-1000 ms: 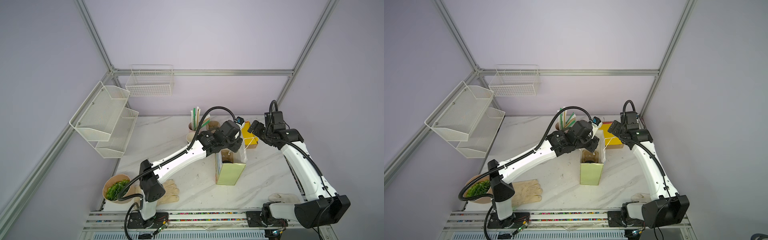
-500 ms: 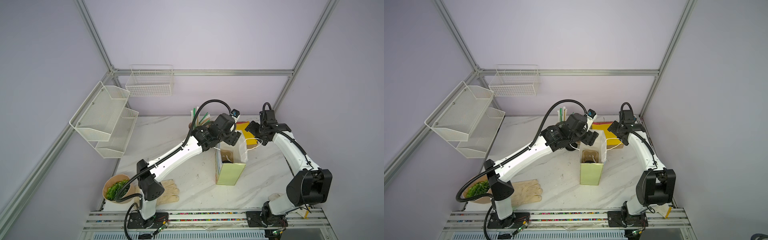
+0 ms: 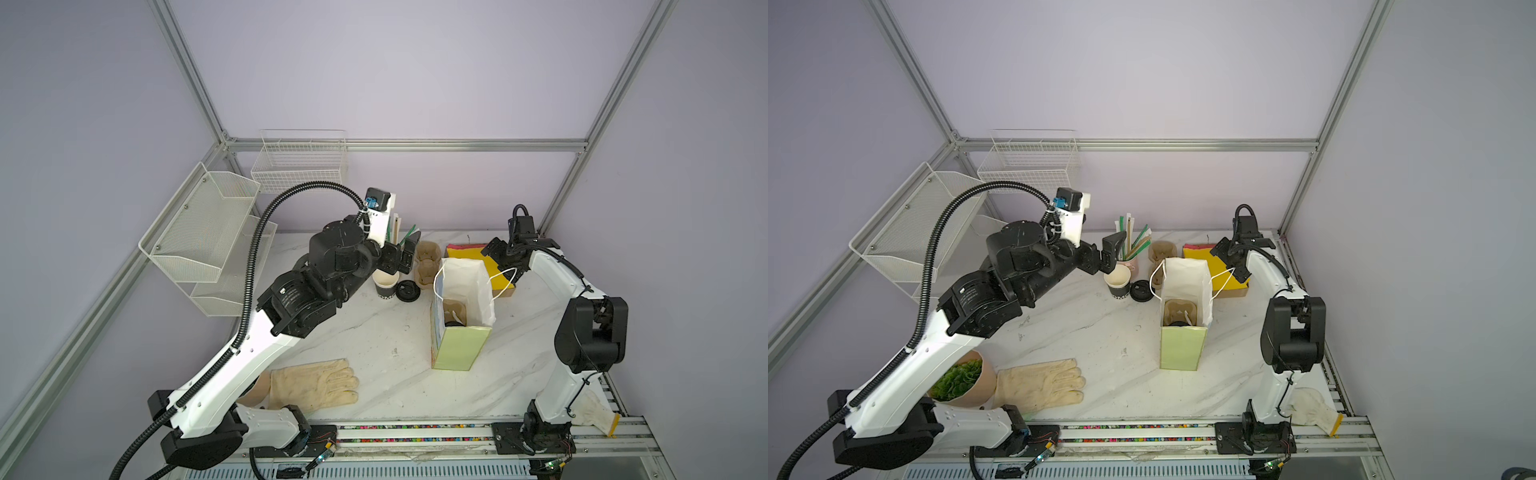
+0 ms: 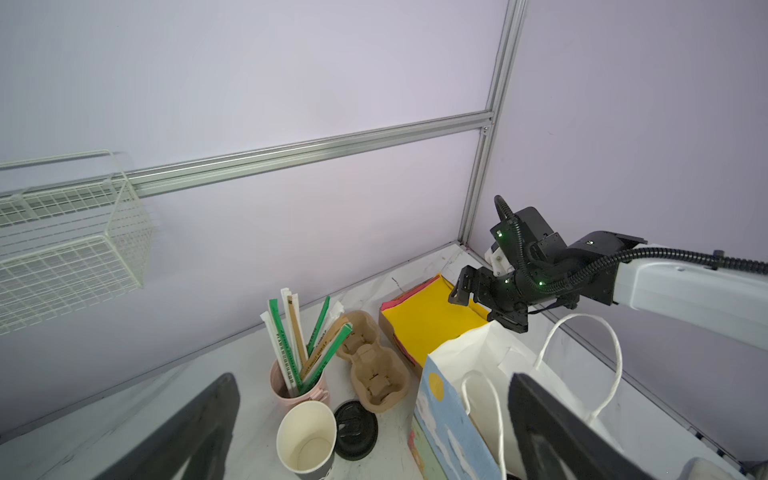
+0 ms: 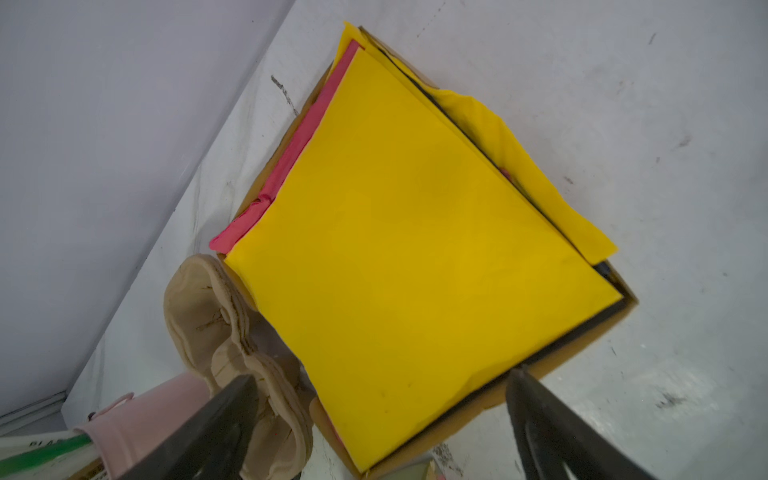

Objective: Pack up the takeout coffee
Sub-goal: 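Draw the left gripper back while the right gripper reaches the napkin box, then pinch the top yellow napkin in the box with the right gripper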

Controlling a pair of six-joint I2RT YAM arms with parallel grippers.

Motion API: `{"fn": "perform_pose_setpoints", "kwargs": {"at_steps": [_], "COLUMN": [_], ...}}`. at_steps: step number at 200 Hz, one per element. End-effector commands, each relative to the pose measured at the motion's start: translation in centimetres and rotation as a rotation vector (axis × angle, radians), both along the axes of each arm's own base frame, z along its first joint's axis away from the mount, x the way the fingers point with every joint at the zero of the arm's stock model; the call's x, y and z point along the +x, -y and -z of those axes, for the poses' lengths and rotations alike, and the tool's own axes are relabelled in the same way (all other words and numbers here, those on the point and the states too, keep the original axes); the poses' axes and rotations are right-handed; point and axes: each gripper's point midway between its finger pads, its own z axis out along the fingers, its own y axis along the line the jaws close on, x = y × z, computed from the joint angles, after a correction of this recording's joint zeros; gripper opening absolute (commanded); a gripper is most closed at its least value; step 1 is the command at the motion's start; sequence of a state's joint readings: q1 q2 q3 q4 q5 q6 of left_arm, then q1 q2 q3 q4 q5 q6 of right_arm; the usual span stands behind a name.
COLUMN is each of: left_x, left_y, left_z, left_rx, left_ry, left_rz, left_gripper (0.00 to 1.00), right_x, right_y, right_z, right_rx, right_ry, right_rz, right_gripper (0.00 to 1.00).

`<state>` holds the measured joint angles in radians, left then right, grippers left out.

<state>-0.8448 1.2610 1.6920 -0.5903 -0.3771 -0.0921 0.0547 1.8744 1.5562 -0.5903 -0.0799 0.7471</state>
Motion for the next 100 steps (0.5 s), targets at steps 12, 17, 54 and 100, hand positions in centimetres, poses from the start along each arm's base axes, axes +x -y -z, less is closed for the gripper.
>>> {"fn": "perform_pose_setpoints", "kwargs": {"at_steps": [12, 17, 54, 100], "left_x": [0.3, 0.1, -0.8, -1.1], "left_y": [-4.0, -4.7, -7.9, -11.2], "left_z": [3.2, 3.7, 7.9, 12.8], "left_rx": [0.116, 0.119, 0.182, 0.256], "left_ry": [0.031, 0.034, 0.012, -0.006], "left_rz": [-0.127, -0.142, -0.213, -0.356], "left_gripper": [1.0, 1.0, 1.0, 1.0], "right_x": [1.1, 1.4, 2.6, 3.2], "right_y": [1.6, 1.7, 1.2, -0.2], "right_z": [4.1, 4.4, 6.8, 9.0], "right_rx": [-0.081, -0.09, -0.126, -0.136], "right_ry": [-0.097, -0.1, -0.139, -0.161], "right_rz": [0.072, 0.073, 0.049, 0.005], "right_gripper": [0.94, 0.94, 0.89, 0.76]}}
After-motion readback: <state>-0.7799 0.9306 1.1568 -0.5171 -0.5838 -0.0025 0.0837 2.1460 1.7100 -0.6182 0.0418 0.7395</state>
